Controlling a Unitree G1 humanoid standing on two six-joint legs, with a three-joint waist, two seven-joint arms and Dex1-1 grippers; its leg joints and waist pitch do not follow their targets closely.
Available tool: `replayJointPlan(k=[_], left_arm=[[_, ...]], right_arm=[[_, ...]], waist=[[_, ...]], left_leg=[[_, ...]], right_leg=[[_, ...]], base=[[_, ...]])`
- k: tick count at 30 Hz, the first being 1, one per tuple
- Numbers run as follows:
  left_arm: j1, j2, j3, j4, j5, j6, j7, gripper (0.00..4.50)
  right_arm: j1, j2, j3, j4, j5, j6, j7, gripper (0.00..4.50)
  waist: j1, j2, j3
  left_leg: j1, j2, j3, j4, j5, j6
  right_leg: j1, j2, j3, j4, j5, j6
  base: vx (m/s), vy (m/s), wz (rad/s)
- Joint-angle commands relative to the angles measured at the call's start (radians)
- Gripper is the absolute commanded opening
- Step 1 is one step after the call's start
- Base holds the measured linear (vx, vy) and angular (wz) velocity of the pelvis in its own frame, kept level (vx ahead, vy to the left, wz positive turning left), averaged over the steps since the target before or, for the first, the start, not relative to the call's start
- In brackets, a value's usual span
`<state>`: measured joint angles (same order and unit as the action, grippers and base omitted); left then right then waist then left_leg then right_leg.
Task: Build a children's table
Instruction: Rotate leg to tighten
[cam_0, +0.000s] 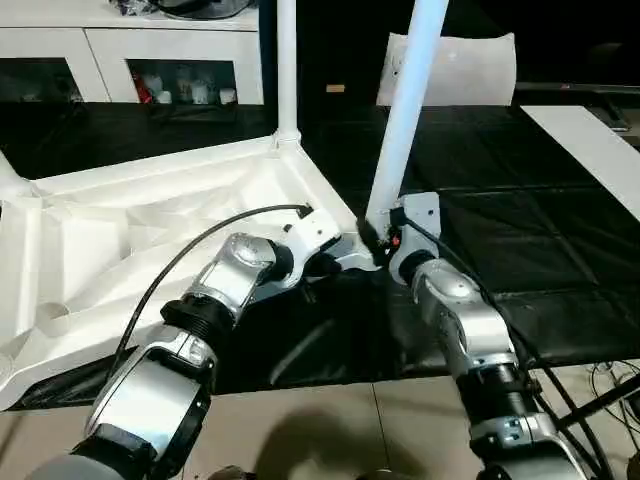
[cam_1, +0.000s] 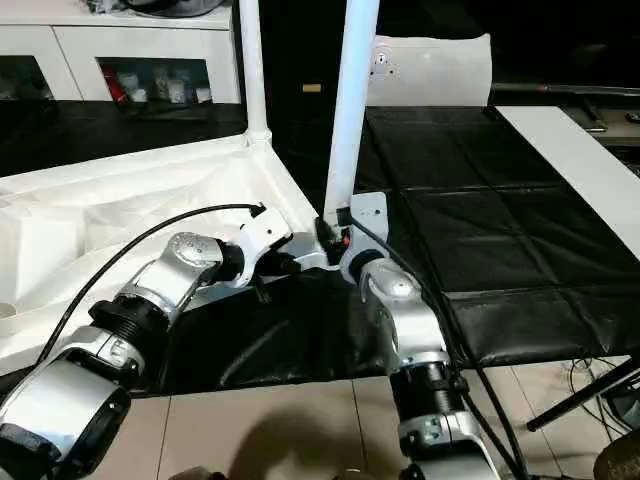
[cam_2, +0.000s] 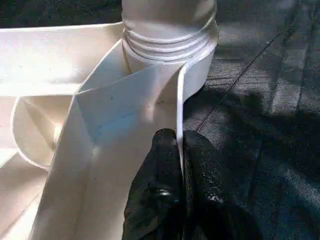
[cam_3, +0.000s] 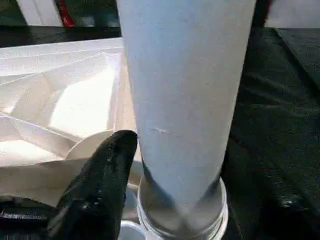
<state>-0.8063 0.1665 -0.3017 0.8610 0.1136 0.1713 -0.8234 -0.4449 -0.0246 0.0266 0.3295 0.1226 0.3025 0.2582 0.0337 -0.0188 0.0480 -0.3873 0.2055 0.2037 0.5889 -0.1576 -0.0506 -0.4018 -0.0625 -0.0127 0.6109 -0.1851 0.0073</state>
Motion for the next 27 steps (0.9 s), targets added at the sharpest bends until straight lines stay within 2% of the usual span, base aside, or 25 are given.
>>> replayJointPlan(k=[1,4,5,7,9,10,12,15,16,18,21,25,26,27], left_arm=[[-0.008,-0.018,0.013,-0.051,-0.032,-0.095,-0.005,0.0],[0.021,0.026,0.012,-0.066,-0.039,-0.145,-0.082,0.0],[0.032,0.041,0.011,-0.075,-0.047,-0.157,-0.117,0.0],[0.045,0.059,0.006,-0.087,-0.054,-0.185,-0.163,0.0],[0.068,0.095,-0.006,-0.105,-0.06,-0.205,-0.243,0.0],[0.075,0.111,-0.014,-0.109,-0.06,-0.223,-0.274,0.0],[0.091,0.136,-0.02,-0.122,-0.077,-0.24,-0.348,0.0],[0.106,0.158,-0.014,-0.144,-0.109,-0.248,-0.433,0.0],[0.113,0.177,-0.018,-0.155,-0.123,-0.252,-0.492,0.0],[0.118,0.204,-0.029,-0.167,-0.128,-0.25,-0.559,0.0],[0.126,0.235,-0.04,-0.183,-0.131,-0.244,-0.629,0.0],[0.134,0.256,-0.046,-0.198,-0.139,-0.244,-0.685,0.0],[0.141,0.273,-0.056,-0.213,-0.14,-0.243,-0.718,0.0],[0.146,0.284,-0.063,-0.224,-0.14,-0.242,-0.74,0.0]], right_arm=[[0.029,0.01,0.077,-0.038,0.054,0.014,0.139,3.12],[0.069,-0.075,0.078,-0.105,0.089,0.009,0.265,3.31],[0.082,-0.107,0.077,-0.126,0.101,0.017,0.305,3.42],[0.091,-0.141,0.081,-0.137,0.104,0.017,0.347,3.61],[0.108,-0.209,0.095,-0.162,0.114,0.016,0.447,3.76],[0.114,-0.236,0.101,-0.173,0.121,0.021,0.491,3.76],[0.119,-0.285,0.116,-0.191,0.137,0.023,0.584,4.11],[0.123,-0.322,0.129,-0.2,0.159,-0.001,0.681,4.11],[0.121,-0.34,0.136,-0.195,0.169,-0.017,0.735,4.11],[0.112,-0.356,0.142,-0.176,0.18,-0.027,0.787,4.11],[0.091,-0.367,0.147,-0.143,0.192,-0.035,0.834,3.85],[0.07,-0.364,0.142,-0.114,0.199,-0.039,0.861,3.5],[0.061,-0.37,0.154,-0.104,0.199,-0.04,0.897,3.35],[0.055,-0.375,0.162,-0.097,0.199,-0.041,0.924,3.35]], waist=[[0.005,-0.003,-0.064],[0.01,-0.006,-0.064],[0.013,-0.002,-0.063],[0.011,-0.004,-0.062],[0.01,-0.002,-0.06],[0.009,-0.006,-0.059],[0.01,-0.005,-0.059],[0.008,-0.007,-0.057],[0.01,-0.012,-0.059],[0.01,-0.01,-0.058],[0.012,-0.01,-0.058],[0.027,-0.006,-0.056],[0.027,-0.016,-0.056],[0.031,-0.011,-0.058]], left_leg=[[0.025,0.016,-0.018,-0.065,-0.24,-0.002],[0.024,0.017,-0.017,-0.064,-0.228,0.017],[0.024,0.018,-0.016,-0.063,-0.225,0.024],[0.023,0.018,-0.017,-0.064,-0.238,0.021],[0.026,0.02,-0.018,-0.065,-0.256,0.011],[0.029,0.022,-0.017,-0.066,-0.272,0.01],[0.027,0.023,-0.018,-0.066,-0.279,0.009],[0.028,0.024,-0.018,-0.067,-0.292,0.007],[0.028,0.025,-0.018,-0.066,-0.288,0.012],[0.026,0.025,-0.016,-0.066,-0.277,0.017],[0.028,0.027,-0.015,-0.066,-0.272,0.019],[0.037,0.031,-0.013,-0.068,-0.29,-0.001],[0.036,0.031,-0.012,-0.069,-0.291,-0.001],[0.035,0.032,-0.014,-0.07,-0.288,-0.003]], right_leg=[[0.038,-0.057,0.026,-0.078,-0.192,-0.18],[0.044,-0.059,0.025,-0.078,-0.168,-0.189],[0.043,-0.059,0.026,-0.078,-0.167,-0.192],[0.041,-0.058,0.024,-0.08,-0.196,-0.193],[0.039,-0.059,0.024,-0.082,-0.229,-0.193],[0.038,-0.056,0.024,-0.085,-0.248,-0.191],[0.036,-0.059,0.026,-0.084,-0.269,-0.187],[0.031,-0.061,0.025,-0.084,-0.289,-0.191],[0.032,-0.063,0.026,-0.083,-0.291,-0.192],[0.031,-0.062,0.026,-0.082,-0.276,-0.197],[0.028,-0.062,0.025,-0.078,-0.264,-0.212],[0.021,-0.061,0.026,-0.078,-0.282,-0.209],[0.022,-0.061,0.025,-0.078,-0.283,-0.207],[0.023,-0.064,0.024,-0.074,-0.279,-0.209]], base=[[0.0,0.0,0.0],[0.0,0.0,0.0],[0.0,0.0,0.0],[0.0,0.0,0.0],[0.0,0.0,0.0],[0.0,0.0,0.0],[0.0,0.0,0.0],[0.0,0.0,0.0],[0.0,0.0,0.0],[0.0,0.0,0.0],[0.0,0.0,0.0],[0.0,0.0,0.0],[0.0,0.0,0.0],[0.0,0.0,0.0]])
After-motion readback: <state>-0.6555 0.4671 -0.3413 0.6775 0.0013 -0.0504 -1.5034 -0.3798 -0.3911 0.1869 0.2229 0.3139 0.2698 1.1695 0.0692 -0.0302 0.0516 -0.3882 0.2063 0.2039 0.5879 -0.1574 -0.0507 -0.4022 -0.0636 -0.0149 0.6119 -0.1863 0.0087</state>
